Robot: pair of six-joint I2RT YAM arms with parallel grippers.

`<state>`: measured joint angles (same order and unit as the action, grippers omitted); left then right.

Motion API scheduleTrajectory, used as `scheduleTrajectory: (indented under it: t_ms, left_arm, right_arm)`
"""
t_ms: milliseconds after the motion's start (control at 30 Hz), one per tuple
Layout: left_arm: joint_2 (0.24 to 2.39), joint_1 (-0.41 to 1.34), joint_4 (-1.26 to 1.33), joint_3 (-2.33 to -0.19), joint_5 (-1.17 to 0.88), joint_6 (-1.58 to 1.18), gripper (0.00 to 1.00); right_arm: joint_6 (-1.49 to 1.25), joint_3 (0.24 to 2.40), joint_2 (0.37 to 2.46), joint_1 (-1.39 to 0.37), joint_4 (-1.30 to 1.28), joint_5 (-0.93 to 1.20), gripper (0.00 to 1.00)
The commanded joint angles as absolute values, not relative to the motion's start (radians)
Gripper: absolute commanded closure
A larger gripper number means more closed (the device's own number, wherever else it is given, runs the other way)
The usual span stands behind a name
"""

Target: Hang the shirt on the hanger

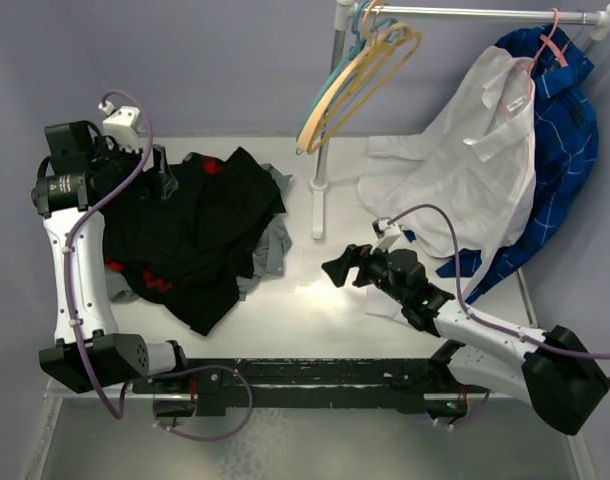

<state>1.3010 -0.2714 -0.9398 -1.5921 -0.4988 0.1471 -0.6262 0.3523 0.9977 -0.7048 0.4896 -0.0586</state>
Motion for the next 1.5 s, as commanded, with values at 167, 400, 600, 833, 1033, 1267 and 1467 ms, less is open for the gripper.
scheduleTrajectory:
  t_ms: [167, 400, 600, 833, 1033, 1267, 1467]
  left_arm:
    - [1.264, -0.130, -0.973, -1.290, -0.309, 0.686, 0.01]
    - [1.280, -0.078, -1.040, -1.224, -0.507, 0.782, 0.00]
    - [1.305, 0.076, -1.064, -1.123, -0.500, 0.810, 0.03]
    - [1.398, 0.102, -1.054, -1.052, -0.477, 0.823, 0.08]
    - [1.355, 0.157, -1.070, -0.965, -0.452, 0.849, 0.14]
    - [1.407, 0.180, -1.017, -0.879, -0.374, 0.838, 0.15]
    - [1.452, 0.187, -0.972, -0.888, -0.360, 0.805, 0.49]
  right_arm:
    - [-0.523, 0.411, 1.153, -0.707, 0.624, 0.184, 0.00]
    - [-0.523, 0.425, 1.173, -0.707, 0.635, 0.196, 0.00]
    - [-0.546, 0.420, 1.197, -0.710, 0.666, 0.197, 0.00]
    - [-0.551, 0.421, 1.217, -0.716, 0.683, 0.215, 0.00]
    - [-0.520, 0.407, 1.219, -0.730, 0.716, 0.292, 0.00]
    - [-0.409, 0.486, 1.275, -0.787, 0.658, 0.359, 0.00]
    - [-0.422, 0.497, 1.330, -0.793, 0.715, 0.385, 0.00]
